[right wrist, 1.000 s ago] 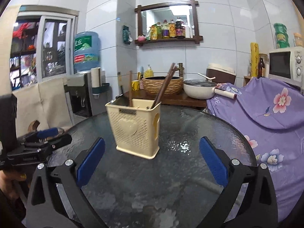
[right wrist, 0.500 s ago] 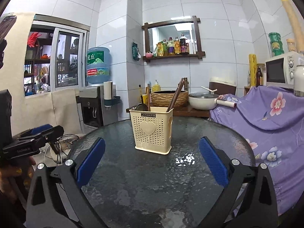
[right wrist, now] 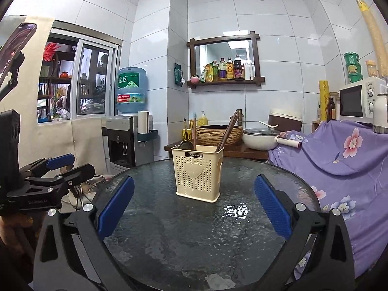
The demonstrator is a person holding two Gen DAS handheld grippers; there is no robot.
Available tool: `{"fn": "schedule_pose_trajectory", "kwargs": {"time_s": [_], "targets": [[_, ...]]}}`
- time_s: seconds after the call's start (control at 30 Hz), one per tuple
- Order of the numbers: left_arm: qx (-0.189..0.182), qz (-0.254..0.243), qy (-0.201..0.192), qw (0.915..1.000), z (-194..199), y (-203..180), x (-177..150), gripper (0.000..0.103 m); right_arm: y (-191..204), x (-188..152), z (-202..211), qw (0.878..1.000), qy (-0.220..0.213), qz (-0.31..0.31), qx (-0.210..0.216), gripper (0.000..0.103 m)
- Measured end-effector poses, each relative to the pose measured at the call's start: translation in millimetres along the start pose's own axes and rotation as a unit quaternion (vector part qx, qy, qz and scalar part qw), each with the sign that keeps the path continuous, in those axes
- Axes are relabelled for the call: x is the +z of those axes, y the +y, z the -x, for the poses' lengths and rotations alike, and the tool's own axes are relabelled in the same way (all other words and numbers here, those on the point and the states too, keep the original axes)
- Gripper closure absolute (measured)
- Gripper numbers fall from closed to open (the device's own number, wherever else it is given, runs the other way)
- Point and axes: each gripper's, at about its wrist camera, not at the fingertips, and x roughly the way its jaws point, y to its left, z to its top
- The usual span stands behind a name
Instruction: Organize utensils
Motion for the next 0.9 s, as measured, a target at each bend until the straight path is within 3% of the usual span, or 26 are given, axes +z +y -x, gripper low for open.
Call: {"fn": "schedule_pose_trajectory", "kwargs": {"time_s": [0.17, 0.9], "targets": [[-0.008, 0.020, -0.002, 0.9998, 3.4, 7.6, 0.8, 0.007, 1.2, 1.6, 1.6, 1.000, -0.002, 0.005, 0.003, 0.006], [-0.009, 0.015, -0.005, 0.9998, 4.7, 3.1, 5.1, 0.007, 1.5, 3.1, 2.0, 1.000, -0.001, 0.006, 0.006, 0.006]]}}
